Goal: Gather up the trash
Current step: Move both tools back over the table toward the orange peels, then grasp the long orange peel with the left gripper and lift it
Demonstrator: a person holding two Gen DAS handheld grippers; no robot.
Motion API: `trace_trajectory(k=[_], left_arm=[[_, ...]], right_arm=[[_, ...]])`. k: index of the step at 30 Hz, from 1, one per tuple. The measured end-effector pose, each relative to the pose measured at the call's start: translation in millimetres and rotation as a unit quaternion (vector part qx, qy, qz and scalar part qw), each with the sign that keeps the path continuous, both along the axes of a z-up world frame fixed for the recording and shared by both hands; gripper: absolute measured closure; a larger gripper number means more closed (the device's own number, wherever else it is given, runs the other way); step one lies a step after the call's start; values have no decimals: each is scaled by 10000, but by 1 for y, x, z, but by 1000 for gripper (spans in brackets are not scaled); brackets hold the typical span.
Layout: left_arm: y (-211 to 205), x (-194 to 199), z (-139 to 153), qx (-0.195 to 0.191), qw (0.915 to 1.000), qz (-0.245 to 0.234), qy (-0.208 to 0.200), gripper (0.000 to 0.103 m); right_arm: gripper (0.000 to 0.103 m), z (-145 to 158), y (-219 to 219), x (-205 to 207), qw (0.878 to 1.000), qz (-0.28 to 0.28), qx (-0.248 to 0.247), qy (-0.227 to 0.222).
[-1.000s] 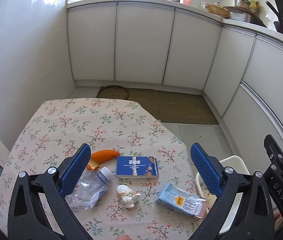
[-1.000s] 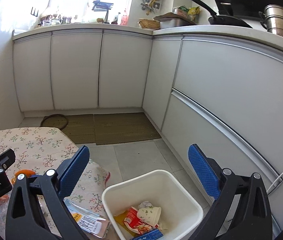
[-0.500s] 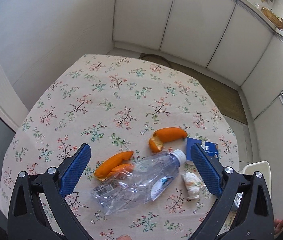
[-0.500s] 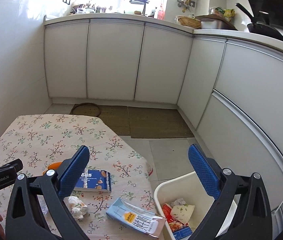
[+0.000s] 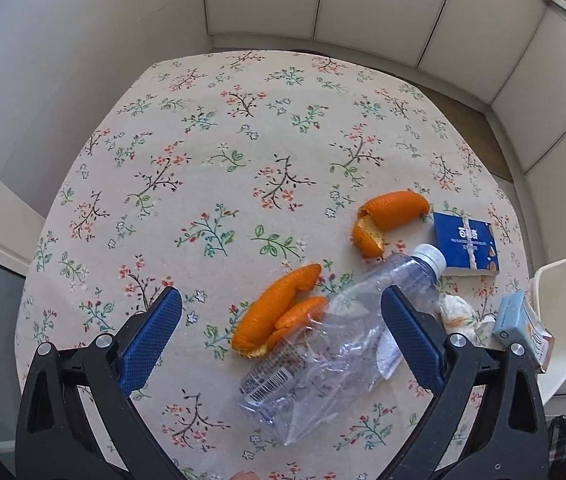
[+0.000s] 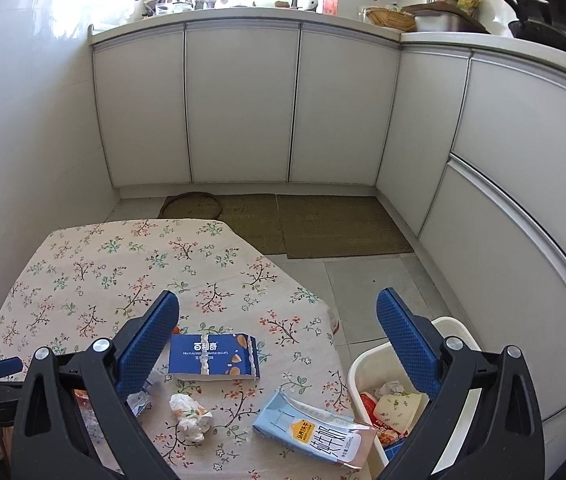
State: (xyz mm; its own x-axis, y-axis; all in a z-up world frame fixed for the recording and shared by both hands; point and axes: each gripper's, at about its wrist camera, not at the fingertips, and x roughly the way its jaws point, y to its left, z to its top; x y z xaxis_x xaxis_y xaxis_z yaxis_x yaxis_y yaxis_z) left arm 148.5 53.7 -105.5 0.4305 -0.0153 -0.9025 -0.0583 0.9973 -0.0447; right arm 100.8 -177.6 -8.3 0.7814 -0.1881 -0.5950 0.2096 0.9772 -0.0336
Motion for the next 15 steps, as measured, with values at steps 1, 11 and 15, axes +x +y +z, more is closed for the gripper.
trace_trajectory(k=[1, 11, 15], left_arm=[[6, 4, -3, 29, 10000, 89, 25, 10], [25, 26, -44, -3, 9971, 179, 739, 38], [21, 27, -55, -139, 9954, 3, 945, 39]], right_arm=[[7, -1, -1, 0, 10000, -12, -1, 25], [7, -10, -3, 9, 9997, 10, -45, 224], [7, -15, 3, 14, 9994, 70, -79, 319]])
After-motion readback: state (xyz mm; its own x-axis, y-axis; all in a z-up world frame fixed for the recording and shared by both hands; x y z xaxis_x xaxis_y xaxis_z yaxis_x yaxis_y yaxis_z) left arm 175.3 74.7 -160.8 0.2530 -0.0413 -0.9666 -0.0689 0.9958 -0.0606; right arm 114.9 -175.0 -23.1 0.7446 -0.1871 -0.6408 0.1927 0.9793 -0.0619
